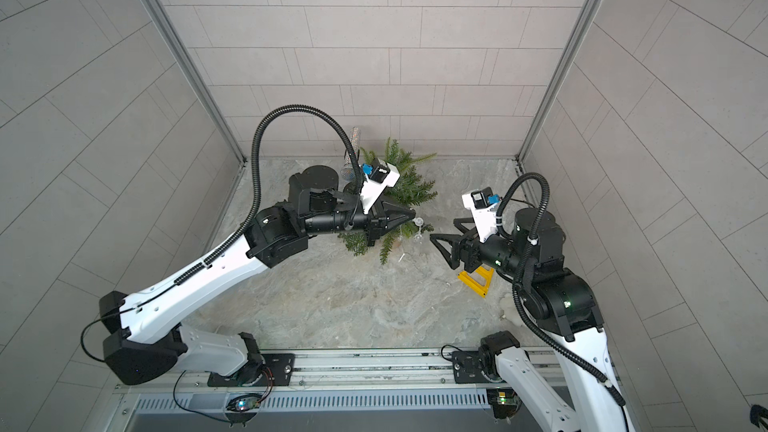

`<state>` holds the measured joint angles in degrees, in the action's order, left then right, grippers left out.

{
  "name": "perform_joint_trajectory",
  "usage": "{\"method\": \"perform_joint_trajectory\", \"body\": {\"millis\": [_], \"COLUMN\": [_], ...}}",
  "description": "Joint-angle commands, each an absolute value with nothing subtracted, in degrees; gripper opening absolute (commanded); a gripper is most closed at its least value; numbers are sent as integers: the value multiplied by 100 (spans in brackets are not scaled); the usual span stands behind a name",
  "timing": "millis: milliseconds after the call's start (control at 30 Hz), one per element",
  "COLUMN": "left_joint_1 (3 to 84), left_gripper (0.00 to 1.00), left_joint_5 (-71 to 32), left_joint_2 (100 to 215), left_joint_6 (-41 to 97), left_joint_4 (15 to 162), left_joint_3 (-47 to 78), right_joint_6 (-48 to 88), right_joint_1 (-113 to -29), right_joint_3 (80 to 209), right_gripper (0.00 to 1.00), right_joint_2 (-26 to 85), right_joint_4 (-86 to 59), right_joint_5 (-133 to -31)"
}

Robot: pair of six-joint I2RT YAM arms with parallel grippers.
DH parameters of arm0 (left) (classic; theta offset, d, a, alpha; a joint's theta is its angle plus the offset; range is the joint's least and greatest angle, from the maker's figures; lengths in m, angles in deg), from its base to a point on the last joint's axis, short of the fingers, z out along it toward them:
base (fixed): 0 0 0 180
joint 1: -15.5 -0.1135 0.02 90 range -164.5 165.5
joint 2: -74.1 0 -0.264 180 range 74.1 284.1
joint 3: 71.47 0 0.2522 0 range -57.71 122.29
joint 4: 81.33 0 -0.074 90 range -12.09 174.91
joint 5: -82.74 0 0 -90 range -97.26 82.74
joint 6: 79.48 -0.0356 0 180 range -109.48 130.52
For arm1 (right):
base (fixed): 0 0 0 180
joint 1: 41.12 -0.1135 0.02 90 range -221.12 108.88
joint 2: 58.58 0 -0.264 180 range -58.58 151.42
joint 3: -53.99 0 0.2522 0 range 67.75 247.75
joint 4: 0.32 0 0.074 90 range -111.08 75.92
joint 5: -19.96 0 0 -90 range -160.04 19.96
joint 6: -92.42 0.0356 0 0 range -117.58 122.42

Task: Remove string lights from the small christmas tree
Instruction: Remove the light string from the Christmas tree.

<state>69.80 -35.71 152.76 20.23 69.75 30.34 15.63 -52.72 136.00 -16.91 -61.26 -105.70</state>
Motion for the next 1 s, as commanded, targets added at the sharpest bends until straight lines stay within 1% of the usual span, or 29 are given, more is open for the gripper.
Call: {"method": "perform_joint_trajectory", "body": {"millis": [0,100,167,233,300,367,400,467,500,600,667,733,833,967], "left_joint_1": [7023,7026,7027,7026,7026,7030,7031,7026,7026,7026,7026,7026,7029,7026], "left_gripper": [0,0,0,0,0,0,0,0,0,0,0,0,0,0], "left_joint_5": [-3678,-3702,-3705,-3706,-3647,-3648,-3675,-3703,-3696,-3690,-3666,-3628,-3609,-3597], "left_joint_2": [15045,14957,14918,14901,14903,14932,14943,14950,14926,14890,14855,14838,14828,14812], "left_joint_6": [2081,2046,2047,1998,1932,1893,1895,1935,1940,1960,1941,1923,1921,1928], "left_joint_4": [6797,6724,6701,6601,6504,6388,6341,6320,6320,6286,6264,6224,6190,6196], "left_joint_3": [3287,3343,3390,3469,3501,3519,3519,3498,3475,3457,3441,3434,3397,3343], "right_joint_6": [2007,1792,1734,1745,1645,1475,1521,1723,1899,1990,1986,2012,1965,1984], "right_joint_1": [-5239,-5121,-5046,-5020,-4988,-4925,-4905,-4879,-4864,-4844,-4851,-4857,-4894,-4921], "right_joint_3": [13805,13668,13260,12696,12136,11655,11432,11159,11058,10891,10691,10515,10359,9970], "right_gripper": [81,83,81,78,75,73,71,70,67,60,57,57,57,56], "right_joint_2": [-1717,-1691,-1599,-1585,-1509,-1355,-1292,-1190,-1086,-707,-466,-374,-397,-215], "right_joint_4": [-7339,-7679,-7394,-6733,-5892,-5036,-4579,-3821,-3500,-2978,-2600,-2273,-2125,-1589], "right_joint_5": [-9606,-8794,-8738,-8759,-8865,-9219,-9270,-9502,-9496,-9740,-10011,-10242,-10208,-10282]}}
